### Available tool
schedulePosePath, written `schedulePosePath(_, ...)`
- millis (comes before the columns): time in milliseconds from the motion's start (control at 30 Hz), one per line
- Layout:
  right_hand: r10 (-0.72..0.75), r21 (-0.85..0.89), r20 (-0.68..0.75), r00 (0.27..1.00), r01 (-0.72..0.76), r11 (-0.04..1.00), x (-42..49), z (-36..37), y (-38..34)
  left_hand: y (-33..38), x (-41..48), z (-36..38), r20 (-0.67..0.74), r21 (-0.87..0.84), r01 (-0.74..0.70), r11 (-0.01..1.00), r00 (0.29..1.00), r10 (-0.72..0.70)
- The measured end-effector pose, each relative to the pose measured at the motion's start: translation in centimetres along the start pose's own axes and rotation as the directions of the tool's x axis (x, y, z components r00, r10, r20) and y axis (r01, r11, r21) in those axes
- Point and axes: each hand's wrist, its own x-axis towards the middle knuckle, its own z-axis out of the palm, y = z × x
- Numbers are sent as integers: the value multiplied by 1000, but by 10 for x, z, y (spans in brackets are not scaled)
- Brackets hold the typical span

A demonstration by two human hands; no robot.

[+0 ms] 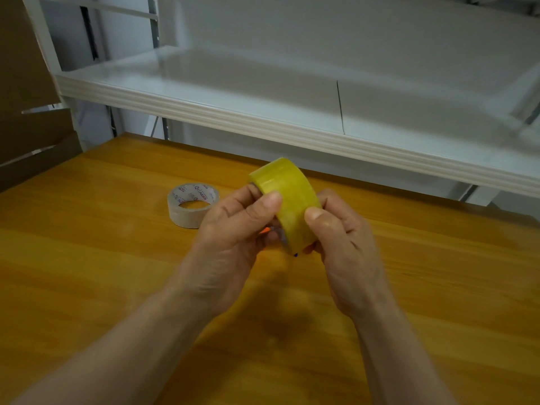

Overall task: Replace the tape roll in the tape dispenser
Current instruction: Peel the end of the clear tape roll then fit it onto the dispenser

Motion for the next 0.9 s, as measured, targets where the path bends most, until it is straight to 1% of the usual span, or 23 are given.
schedulePosePath(33, 7, 2, 11, 1000, -7, 1000, 0, 1, 0, 2, 1, -1, -1, -65, 38, 997, 999, -38)
schedulePosePath(67, 10, -2, 16, 1000, -10, 1000, -1, 1, 0, 2, 2, -2, -3, -95, 55, 994, 998, -56)
schedulePosePath(133, 14, -10, 13, 1000, -14, 1000, -1, 2, -1, 3, 2, -3, 0, -84, 53, 995, 999, -53)
schedulePosePath(233, 33, 6, -1, 999, -33, 999, 0, 2, -1, 1, 0, -3, 36, 52, -14, 999, 999, 12)
schedulePosePath(333, 36, 32, -29, 999, -35, 999, 0, 1, -1, -2, -2, -1, 96, 291, -131, 948, 990, 107)
schedulePosePath(400, 42, 46, -45, 998, -40, 998, 1, 0, 0, -3, -5, 3, 173, 452, -228, 862, 971, 166)
schedulePosePath(433, 48, 55, -52, 998, -45, 997, 1, -1, 0, -4, -6, 4, 207, 535, -275, 799, 959, 192)
schedulePosePath(467, 53, 64, -60, 997, -49, 997, 1, -2, 0, -5, -6, 3, 236, 631, -322, 706, 946, 221)
schedulePosePath(533, 60, 77, -83, 995, -53, 996, 2, -3, 0, -6, -6, 3, 309, 803, -408, 434, 908, 283)
schedulePosePath(567, 64, 86, -90, 994, -57, 995, 2, -3, -1, -6, -6, 3, 341, 849, -428, 312, 892, 296)
schedulePosePath(633, 83, 119, -96, 992, -72, 990, 3, -4, -2, -8, -4, 1, 392, 885, -445, 134, 869, 301)
schedulePosePath(667, 96, 134, -95, 991, -83, 988, 3, -5, -2, -9, -3, 0, 406, 892, -446, 75, 863, 300)
schedulePosePath(733, 113, 156, -88, 990, -98, 983, 3, -5, -2, -10, -3, -1, 419, 898, -439, 2, 858, 296)
schedulePosePath(800, 117, 167, -86, 989, -101, 981, 2, -5, -2, -11, -2, -2, 429, 897, -440, -33, 852, 300)
schedulePosePath(833, 114, 152, -90, 989, -100, 983, 2, -5, -2, -12, -2, -2, 419, 901, -433, -21, 858, 298)
schedulePosePath(867, 107, 130, -98, 989, -94, 987, 2, -5, -2, -13, -2, -2, 392, 910, -415, 19, 873, 291)
schedulePosePath(900, 97, 114, -103, 990, -85, 990, 2, -4, -2, -13, -3, -2, 347, 918, -386, 95, 894, 283)
